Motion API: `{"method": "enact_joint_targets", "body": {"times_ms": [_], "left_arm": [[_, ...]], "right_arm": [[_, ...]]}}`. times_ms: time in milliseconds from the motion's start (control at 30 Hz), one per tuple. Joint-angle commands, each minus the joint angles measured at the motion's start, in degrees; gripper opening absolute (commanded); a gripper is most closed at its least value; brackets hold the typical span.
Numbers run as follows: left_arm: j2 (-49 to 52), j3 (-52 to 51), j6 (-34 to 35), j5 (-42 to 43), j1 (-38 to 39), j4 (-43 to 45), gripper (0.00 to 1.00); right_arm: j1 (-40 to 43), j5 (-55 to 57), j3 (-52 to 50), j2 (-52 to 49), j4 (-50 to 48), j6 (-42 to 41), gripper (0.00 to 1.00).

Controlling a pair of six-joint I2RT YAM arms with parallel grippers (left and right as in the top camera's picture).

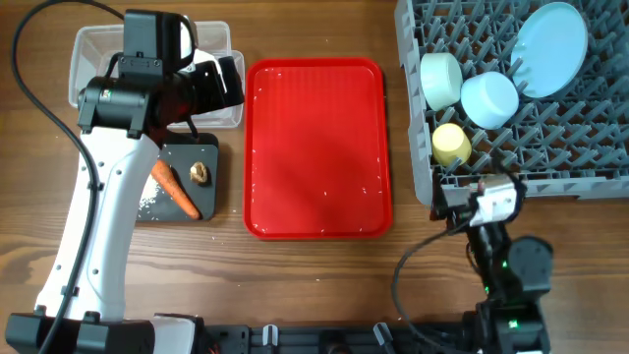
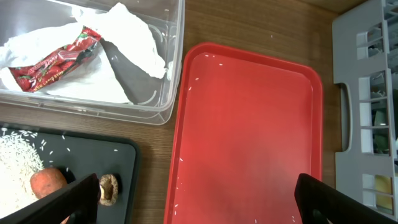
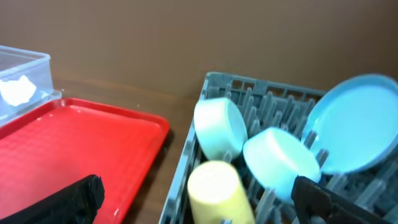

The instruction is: Sort waste into correct bins and load items into the dishwasher rack

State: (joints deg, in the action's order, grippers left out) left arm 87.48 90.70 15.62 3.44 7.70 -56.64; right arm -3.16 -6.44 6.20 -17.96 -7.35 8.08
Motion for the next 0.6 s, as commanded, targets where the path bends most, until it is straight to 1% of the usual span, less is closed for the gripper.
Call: {"method": "enact_joint_targets", "body": {"times_ms": [0,33,167,267,567], "left_arm": [[0.39,-0.09,0.28,-0.31,-0.26,0.0,1.0],[0.39,-0.09,0.28,-0.31,-0.26,-0.02,1.0],[0.39,-0.09,0.28,-0.31,-0.26,0.0,1.0],[0.39,-0.09,0.28,-0.31,-0.26,-0.02,1.0],[0.39,-0.09,0.28,-0.31,-0.26,0.0,1.0]], "right_arm": [[0.28,-1.29,-4.72,6.43,-0.68,-2.01,1.0],[0.28,-1.31,-5.57,7.61,-0.72,-2.01,1.0],[0.28,-1.2,-5.9,13.22,7.06,-2.21,1.0],[0.28,-1.14,-5.9,17.49,6.78,-2.05,1.0],[0.13,-1.11,-5.9,16.85,6.78,-2.08,1.0]]}}
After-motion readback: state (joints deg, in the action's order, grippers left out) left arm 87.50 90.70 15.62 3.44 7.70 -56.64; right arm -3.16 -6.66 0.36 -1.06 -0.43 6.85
